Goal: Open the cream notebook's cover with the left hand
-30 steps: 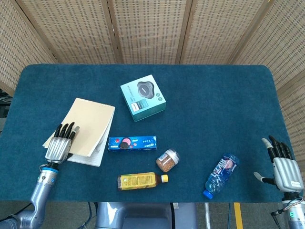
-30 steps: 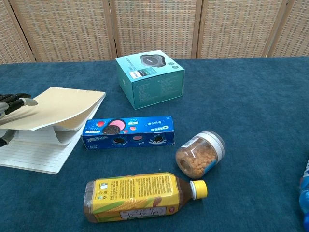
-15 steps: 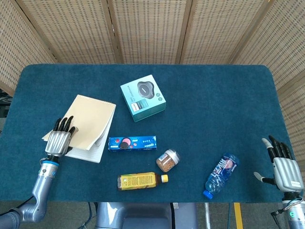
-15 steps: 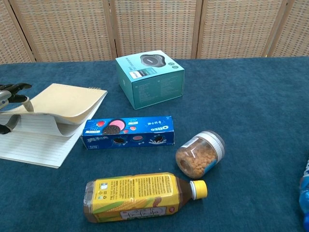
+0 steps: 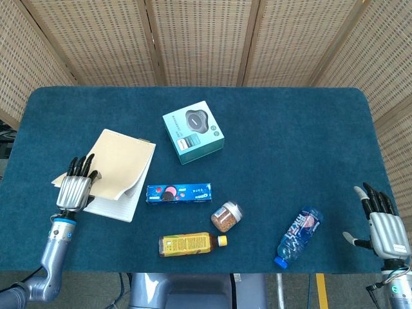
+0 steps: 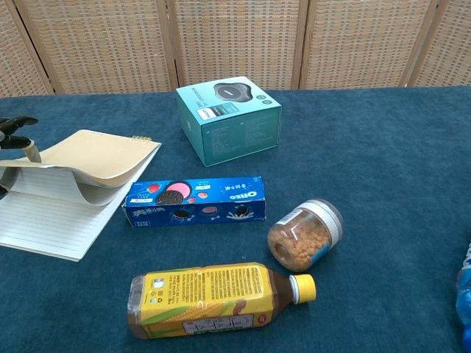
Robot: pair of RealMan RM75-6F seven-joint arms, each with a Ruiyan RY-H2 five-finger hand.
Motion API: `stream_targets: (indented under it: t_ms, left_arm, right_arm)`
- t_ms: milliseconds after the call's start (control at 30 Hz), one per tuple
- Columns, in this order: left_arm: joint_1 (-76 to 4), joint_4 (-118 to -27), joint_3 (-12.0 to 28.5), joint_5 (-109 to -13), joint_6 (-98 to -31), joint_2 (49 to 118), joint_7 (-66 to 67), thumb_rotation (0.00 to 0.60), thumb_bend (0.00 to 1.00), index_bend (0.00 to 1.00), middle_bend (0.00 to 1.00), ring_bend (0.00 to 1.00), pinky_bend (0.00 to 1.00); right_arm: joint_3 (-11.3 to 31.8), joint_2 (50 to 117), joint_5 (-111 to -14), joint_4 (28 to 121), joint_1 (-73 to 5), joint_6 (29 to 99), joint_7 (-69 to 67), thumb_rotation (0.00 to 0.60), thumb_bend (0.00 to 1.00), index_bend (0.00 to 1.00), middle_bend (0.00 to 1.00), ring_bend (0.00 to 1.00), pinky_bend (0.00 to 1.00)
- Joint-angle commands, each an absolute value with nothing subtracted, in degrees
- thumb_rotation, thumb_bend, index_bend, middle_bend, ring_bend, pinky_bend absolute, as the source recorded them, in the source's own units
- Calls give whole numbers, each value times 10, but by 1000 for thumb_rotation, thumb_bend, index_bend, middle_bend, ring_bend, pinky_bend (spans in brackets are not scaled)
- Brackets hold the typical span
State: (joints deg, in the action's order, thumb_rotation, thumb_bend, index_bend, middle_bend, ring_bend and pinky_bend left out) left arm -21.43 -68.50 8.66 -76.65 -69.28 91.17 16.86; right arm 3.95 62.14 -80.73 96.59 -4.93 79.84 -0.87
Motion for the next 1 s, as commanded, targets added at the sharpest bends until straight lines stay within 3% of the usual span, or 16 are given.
stream_targets:
  t_ms: [33, 533, 1000]
  left_arm:
    - [-206, -702, 80, -772, -705, 900, 163, 600, 713, 816, 0, 0, 0]
    - [-158, -812, 20, -818, -765, 841, 200, 600, 715, 819, 0, 0, 0]
    - [-121, -847, -29, -868, -807, 823, 212, 600, 717, 820, 0, 0, 0]
  right_arm:
    - [39, 621, -807, 966, -49, 798, -9, 600, 53, 32, 0, 0, 0]
    - [39, 621, -806, 967, -49, 798, -6, 600, 53, 32, 0, 0, 0]
    - [40, 621, -806, 967, -49, 798, -7, 600, 53, 32, 0, 0, 0]
